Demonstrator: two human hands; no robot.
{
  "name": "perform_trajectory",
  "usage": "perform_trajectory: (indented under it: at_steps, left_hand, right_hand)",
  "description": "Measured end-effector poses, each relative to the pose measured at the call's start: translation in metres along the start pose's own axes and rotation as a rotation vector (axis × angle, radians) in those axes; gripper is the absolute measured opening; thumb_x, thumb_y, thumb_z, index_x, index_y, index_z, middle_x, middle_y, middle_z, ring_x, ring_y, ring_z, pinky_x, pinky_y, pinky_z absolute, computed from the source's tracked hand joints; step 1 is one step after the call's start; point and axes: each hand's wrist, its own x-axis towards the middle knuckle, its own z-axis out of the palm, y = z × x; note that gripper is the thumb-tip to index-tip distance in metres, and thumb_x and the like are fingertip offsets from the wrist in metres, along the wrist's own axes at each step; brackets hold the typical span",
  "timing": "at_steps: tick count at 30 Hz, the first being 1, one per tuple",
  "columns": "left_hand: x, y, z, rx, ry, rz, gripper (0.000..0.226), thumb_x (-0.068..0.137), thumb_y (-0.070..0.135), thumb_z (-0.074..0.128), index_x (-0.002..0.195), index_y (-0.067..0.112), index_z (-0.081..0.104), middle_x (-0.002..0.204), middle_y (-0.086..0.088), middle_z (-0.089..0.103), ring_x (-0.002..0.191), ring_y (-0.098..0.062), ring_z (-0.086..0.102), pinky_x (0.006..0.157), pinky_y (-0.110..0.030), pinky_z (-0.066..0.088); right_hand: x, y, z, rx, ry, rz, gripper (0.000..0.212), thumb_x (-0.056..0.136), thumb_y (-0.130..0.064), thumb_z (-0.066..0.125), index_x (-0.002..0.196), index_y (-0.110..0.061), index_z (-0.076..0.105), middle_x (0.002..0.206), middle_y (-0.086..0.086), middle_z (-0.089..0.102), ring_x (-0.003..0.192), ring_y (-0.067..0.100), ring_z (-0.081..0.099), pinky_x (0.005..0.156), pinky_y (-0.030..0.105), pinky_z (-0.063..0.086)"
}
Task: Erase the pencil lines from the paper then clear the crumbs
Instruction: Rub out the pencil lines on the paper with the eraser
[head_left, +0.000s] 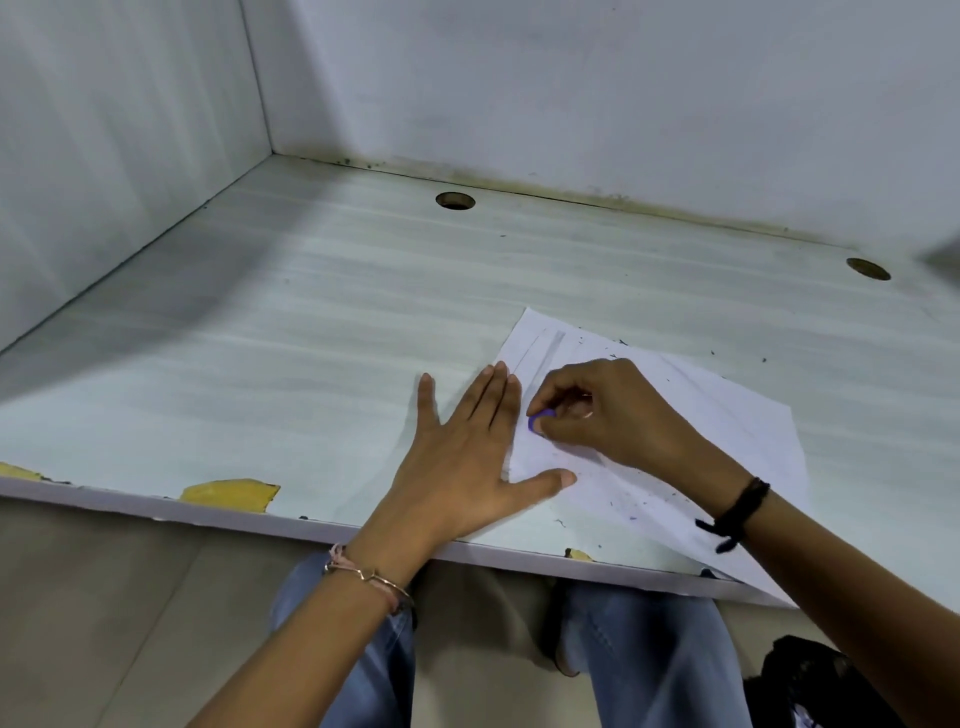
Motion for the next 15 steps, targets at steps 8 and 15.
perform_trajectory:
  at_steps: [8,15]
  left_hand:
    - [0.001,-0.001,0.001,0.008,0.005,0.004,0.108,0.078,0.087,0.013,0.156,0.016,-0.009,0.163,0.002,-0.017,0.145,-0.004,-0.024,0.113,-0.061,-0.017]
    - [0.000,-0.001,0.002,0.019,0.020,0.017,0.109,0.076,0.087,0.010,0.156,0.016,-0.009,0.163,0.001,-0.016,0.146,-0.006,-0.023,0.113,-0.062,-0.015]
  right_hand:
    - [-0.001,-0.004,0.001,-0.004,-0.073,0.005,0.006,0.078,-0.011,0.074,0.079,-0.017,0.074,0.074,-0.004,0.072,0.069,0.006,0.067,0.072,0.025,0.054]
    - [-0.003,-0.008,0.002,-0.004,-0.157,-0.023,0.006,0.077,-0.010,0.074,0.079,-0.015,0.074,0.072,-0.002,0.071,0.066,0.008,0.066,0.069,0.022,0.052]
